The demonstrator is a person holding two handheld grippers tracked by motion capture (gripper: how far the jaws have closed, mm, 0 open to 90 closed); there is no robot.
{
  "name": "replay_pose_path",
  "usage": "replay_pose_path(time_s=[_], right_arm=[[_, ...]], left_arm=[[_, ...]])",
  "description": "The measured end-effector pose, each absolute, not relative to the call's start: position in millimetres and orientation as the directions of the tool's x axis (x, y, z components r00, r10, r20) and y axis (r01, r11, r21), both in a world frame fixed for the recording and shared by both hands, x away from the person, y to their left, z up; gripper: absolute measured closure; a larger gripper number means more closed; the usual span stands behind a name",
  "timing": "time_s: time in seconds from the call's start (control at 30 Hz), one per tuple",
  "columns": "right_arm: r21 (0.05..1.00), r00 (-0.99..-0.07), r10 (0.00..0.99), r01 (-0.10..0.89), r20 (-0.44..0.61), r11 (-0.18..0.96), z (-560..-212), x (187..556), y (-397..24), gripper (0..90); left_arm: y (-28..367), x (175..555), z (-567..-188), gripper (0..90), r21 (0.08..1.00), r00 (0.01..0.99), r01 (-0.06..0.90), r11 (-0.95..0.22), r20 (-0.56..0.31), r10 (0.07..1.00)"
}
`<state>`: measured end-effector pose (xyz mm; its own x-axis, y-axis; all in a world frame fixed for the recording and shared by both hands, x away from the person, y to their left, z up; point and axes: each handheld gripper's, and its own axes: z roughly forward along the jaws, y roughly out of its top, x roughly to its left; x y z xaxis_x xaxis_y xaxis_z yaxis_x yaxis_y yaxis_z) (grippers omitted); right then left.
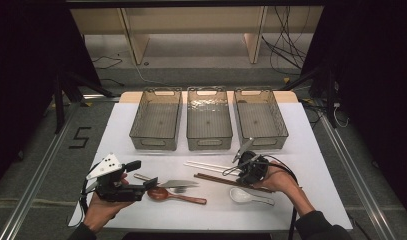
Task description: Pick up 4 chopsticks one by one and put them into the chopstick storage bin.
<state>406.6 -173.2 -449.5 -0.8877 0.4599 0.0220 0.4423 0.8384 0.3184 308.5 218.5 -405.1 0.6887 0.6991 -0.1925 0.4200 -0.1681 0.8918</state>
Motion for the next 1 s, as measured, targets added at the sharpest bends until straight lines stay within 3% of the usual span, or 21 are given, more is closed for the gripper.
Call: replay_pose_path(time_s=[1.0], right_arm=[[0.173, -0.925, 0.378, 0.370, -0.018, 0.913, -454.6, 408.9, -164.0, 82.4]], left_arm=[[218.6, 308.5, -405.1, 13.4, 0.891, 0.688, 0.420, -0.171, -0.190, 0.701]])
